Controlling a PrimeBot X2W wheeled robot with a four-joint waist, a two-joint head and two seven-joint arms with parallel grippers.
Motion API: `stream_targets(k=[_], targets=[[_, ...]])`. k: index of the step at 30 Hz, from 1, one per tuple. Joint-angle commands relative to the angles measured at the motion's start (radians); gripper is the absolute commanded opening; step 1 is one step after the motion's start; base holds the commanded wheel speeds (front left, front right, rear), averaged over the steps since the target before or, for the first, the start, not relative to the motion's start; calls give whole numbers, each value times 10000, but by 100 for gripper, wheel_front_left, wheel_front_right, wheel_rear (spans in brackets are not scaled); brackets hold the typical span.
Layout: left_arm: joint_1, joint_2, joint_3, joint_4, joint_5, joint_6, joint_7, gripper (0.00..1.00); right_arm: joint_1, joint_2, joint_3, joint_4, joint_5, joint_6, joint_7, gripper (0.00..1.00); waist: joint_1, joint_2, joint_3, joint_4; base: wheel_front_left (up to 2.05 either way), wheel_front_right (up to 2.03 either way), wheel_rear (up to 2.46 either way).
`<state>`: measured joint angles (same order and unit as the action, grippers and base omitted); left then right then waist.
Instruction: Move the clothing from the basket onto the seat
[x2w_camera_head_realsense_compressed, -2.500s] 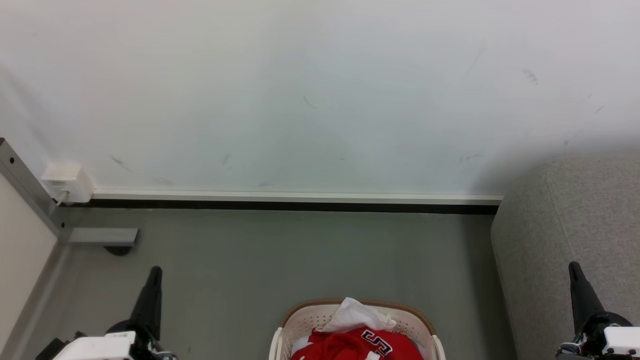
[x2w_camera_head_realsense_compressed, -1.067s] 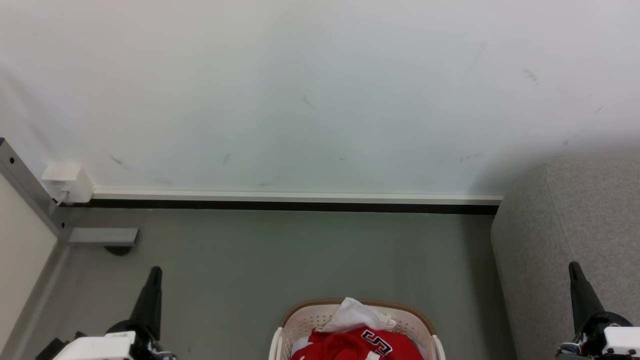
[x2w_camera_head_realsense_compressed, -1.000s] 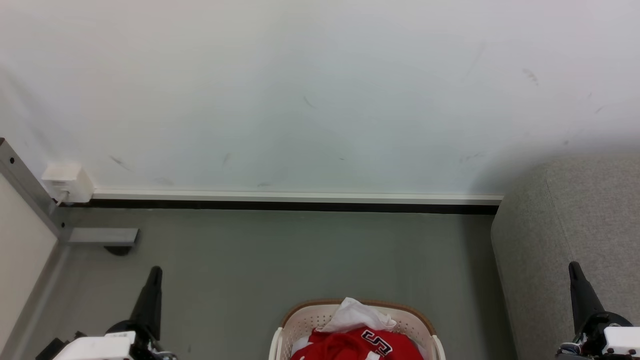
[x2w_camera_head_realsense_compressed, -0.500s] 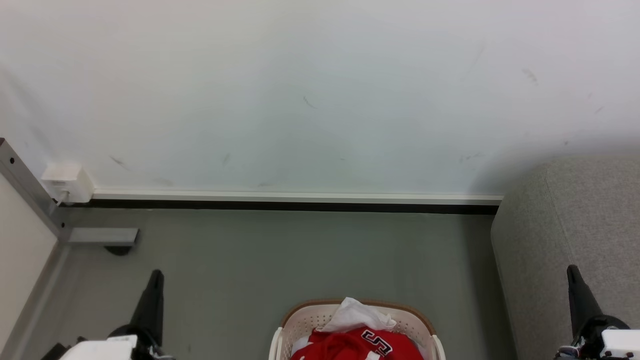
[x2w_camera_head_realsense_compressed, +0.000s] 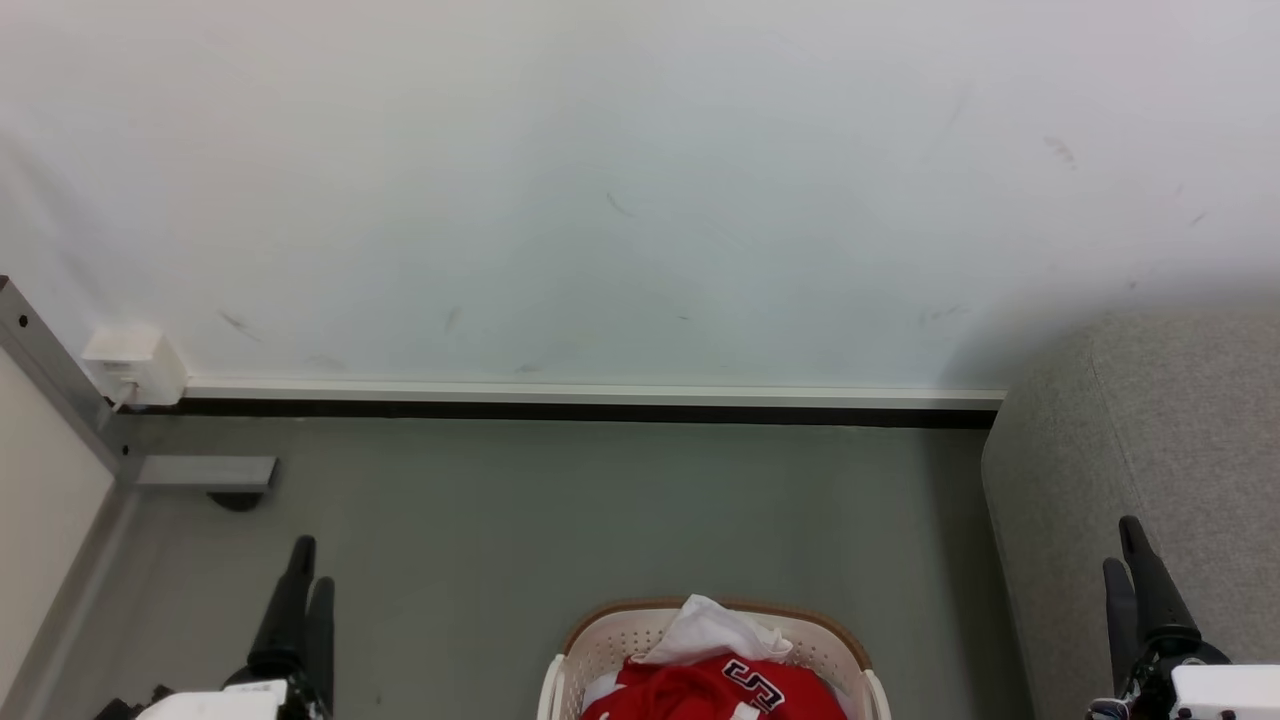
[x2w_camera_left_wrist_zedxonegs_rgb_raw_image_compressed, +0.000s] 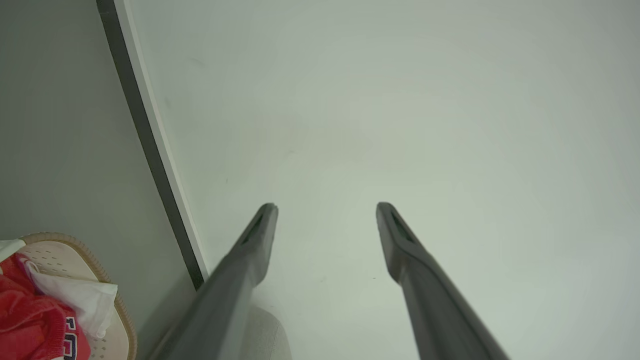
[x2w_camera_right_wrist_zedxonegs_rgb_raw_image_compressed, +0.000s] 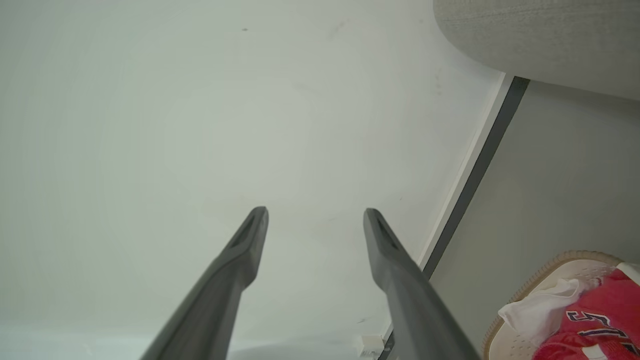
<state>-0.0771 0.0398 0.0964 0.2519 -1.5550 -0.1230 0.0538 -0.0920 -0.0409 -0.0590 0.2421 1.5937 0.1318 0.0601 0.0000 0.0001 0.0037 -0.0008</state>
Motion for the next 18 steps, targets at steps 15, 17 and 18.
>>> stream_targets(k=[15,17,18], targets=[[-189,77,136,-656,2124,-48,-672,100,-333,-466,730,-655,-1542,-4,-734,100,0,-1,-16,-41,0,0,0],[-187,79,141,-712,2564,-50,-755,100,-335,-495,801,-669,-1912,-5,-814,100,0,-1,-17,-46,0,0,0],[-184,80,136,-742,2750,-51,-790,100,-339,-507,835,-675,-2091,-5,-848,100,0,-1,-18,-48,0,0,0]])
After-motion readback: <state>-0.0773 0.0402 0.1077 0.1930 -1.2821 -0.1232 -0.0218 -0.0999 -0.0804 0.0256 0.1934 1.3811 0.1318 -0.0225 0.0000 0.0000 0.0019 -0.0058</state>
